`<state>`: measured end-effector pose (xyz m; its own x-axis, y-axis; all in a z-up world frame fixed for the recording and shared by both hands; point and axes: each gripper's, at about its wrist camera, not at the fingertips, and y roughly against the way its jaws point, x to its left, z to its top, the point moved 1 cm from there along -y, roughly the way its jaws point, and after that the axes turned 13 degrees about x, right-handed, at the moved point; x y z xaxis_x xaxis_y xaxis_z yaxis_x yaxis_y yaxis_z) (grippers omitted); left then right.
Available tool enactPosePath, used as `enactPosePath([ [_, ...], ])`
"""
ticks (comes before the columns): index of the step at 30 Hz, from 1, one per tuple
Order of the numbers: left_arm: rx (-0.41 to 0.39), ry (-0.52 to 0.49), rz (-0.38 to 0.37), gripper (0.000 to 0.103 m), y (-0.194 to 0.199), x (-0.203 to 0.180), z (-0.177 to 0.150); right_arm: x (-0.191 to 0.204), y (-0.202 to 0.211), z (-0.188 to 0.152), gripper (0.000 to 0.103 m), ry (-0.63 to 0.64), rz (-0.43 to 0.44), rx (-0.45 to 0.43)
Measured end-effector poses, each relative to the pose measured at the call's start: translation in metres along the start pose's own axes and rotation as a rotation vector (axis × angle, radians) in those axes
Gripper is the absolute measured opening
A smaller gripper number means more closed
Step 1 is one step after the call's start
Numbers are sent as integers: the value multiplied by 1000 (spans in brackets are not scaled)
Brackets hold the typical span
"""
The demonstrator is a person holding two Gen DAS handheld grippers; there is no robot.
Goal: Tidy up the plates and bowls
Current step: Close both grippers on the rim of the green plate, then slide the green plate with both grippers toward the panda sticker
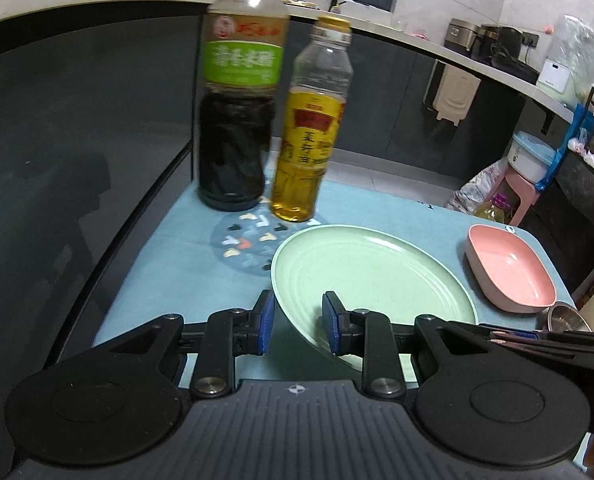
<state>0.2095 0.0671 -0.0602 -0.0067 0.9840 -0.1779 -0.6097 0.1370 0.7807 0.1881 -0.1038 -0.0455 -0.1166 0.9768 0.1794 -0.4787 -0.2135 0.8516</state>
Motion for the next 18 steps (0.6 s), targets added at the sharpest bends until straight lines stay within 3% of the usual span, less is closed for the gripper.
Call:
enactPosePath([
  [18,20,72,-5,24,26,52,-38,58,9,-36,26,71,-7,48],
])
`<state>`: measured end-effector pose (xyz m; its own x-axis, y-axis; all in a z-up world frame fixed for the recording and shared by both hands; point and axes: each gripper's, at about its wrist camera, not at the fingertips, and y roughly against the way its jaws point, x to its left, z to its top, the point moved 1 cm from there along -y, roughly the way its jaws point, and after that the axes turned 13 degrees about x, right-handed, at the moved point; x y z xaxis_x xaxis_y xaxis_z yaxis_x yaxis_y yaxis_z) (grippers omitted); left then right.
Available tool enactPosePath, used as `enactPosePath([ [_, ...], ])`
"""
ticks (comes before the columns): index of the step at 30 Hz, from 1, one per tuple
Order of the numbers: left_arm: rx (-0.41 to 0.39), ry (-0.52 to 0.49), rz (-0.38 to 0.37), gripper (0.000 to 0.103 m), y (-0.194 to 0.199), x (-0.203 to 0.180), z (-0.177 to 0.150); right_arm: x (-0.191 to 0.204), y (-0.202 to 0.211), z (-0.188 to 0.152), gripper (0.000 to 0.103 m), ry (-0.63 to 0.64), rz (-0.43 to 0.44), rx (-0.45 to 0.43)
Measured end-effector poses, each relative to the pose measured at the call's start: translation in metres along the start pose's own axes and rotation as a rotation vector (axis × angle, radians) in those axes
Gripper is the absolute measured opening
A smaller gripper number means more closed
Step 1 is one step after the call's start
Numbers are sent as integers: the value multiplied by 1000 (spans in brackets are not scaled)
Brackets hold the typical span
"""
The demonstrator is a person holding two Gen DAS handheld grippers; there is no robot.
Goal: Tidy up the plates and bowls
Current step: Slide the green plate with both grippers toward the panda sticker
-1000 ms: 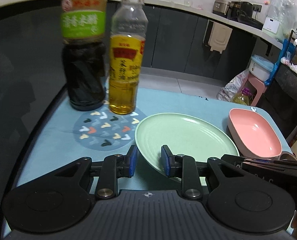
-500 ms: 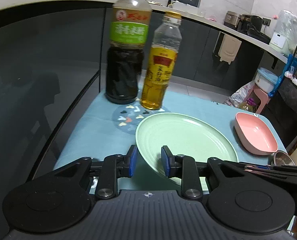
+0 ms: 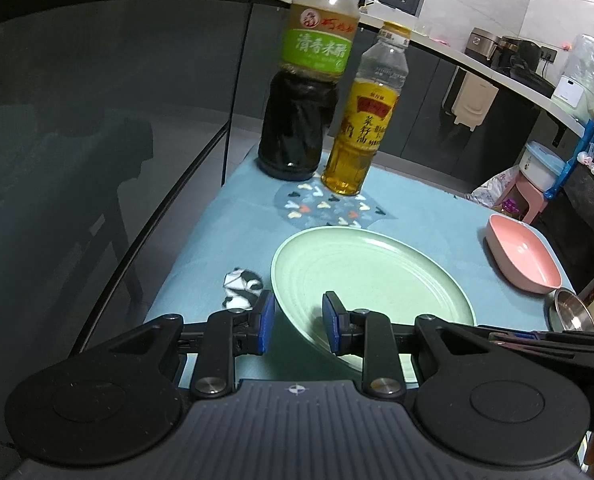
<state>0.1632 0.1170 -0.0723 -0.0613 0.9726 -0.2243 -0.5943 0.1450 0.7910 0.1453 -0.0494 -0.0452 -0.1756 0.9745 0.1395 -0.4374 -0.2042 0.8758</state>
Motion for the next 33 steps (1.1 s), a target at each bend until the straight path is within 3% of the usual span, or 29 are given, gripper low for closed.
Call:
enactPosePath([
  [27,62,19,17,24,-21,17,-13,18,-28,-14,26,18,-29,108],
  [33,107,14,32,24,-27,17,-16,17,-32,-14,26,19,-25,124],
])
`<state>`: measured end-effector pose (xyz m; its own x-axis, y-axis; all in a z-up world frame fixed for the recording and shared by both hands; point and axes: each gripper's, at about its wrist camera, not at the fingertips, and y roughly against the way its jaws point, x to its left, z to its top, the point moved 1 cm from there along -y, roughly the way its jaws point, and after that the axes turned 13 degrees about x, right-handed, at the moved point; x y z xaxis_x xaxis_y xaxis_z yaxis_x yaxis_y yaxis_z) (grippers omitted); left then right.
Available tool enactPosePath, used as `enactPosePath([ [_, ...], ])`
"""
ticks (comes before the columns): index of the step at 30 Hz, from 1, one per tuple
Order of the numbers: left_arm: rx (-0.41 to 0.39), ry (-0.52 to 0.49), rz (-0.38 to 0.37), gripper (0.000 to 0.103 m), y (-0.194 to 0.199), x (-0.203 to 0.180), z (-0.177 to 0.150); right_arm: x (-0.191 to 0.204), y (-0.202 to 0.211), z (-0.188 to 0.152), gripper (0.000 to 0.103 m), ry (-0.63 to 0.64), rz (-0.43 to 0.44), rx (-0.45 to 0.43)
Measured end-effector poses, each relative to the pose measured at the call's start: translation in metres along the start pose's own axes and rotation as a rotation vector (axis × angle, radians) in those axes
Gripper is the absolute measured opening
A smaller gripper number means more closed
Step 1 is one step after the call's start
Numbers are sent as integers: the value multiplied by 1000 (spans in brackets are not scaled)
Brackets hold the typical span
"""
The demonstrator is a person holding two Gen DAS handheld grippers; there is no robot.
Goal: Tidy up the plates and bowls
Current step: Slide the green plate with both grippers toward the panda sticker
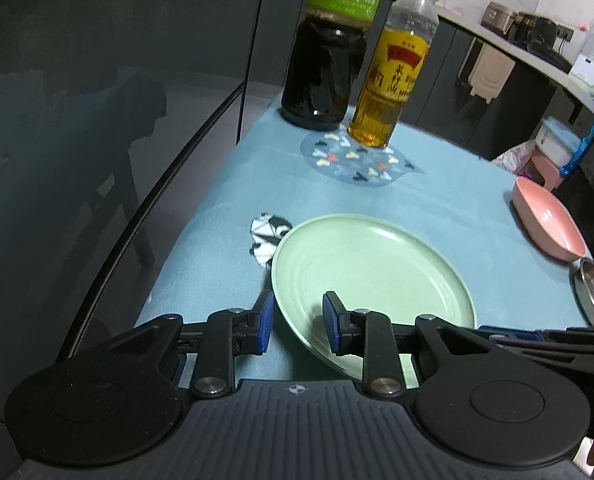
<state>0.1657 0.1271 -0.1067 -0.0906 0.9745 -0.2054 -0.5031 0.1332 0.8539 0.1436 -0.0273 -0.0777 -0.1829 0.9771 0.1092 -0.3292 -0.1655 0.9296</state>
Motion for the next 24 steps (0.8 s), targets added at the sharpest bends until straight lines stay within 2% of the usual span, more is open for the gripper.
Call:
enactPosePath([
  [4,50,10,13,25,-5,0,-1,0,0,-1,26,2,3,5],
  [15,20,16,43,26,8,-2,-2,-3,5,-2,26,-8,11,-8],
  [24,1,-17,46,26,18,-19,-1,-13,12,-5,26,-25,22,-24],
])
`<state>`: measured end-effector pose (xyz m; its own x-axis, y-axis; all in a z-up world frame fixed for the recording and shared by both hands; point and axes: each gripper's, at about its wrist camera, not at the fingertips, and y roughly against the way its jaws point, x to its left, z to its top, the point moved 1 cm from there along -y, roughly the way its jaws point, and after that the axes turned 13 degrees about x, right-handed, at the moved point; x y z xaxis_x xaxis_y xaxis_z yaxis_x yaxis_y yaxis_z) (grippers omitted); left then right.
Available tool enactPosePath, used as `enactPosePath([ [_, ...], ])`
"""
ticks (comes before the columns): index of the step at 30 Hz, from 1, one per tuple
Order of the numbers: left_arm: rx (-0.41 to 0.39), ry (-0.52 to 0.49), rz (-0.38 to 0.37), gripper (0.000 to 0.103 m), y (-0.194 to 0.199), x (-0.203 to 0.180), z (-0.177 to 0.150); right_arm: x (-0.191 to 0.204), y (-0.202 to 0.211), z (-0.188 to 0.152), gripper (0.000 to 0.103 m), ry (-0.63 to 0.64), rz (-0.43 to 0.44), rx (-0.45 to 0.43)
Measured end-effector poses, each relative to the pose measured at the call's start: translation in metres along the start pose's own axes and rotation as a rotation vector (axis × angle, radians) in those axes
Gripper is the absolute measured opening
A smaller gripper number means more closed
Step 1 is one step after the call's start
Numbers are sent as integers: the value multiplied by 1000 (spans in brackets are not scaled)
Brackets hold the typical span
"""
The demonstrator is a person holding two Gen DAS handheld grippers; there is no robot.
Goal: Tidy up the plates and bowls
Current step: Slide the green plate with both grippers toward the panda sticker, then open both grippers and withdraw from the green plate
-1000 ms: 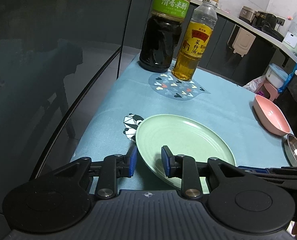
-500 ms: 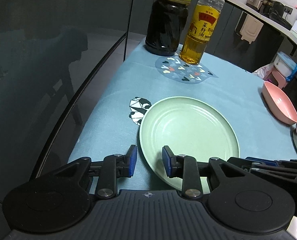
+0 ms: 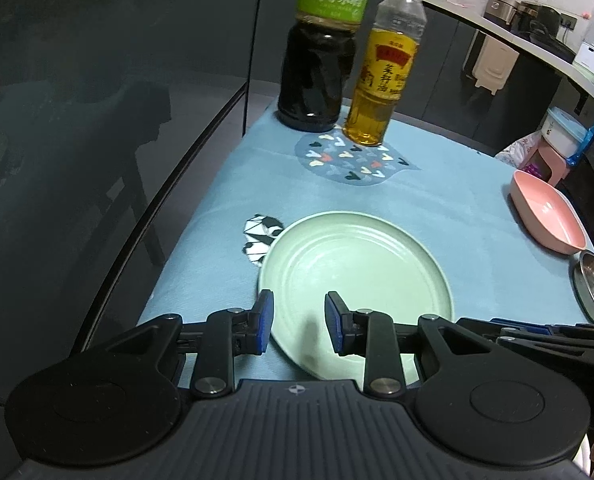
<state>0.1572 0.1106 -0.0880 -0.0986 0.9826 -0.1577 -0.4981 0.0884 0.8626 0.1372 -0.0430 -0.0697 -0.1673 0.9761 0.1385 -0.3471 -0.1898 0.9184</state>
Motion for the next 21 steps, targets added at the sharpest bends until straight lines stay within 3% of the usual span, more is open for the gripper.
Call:
enactPosePath([
  [15,-13,-97,19,26,3,-51,5,-44,14,-1,26,-70,18,-37],
  [21,-24,-161,-9,26,1,-81,11,-67,19,2,26,-103,17,-55],
])
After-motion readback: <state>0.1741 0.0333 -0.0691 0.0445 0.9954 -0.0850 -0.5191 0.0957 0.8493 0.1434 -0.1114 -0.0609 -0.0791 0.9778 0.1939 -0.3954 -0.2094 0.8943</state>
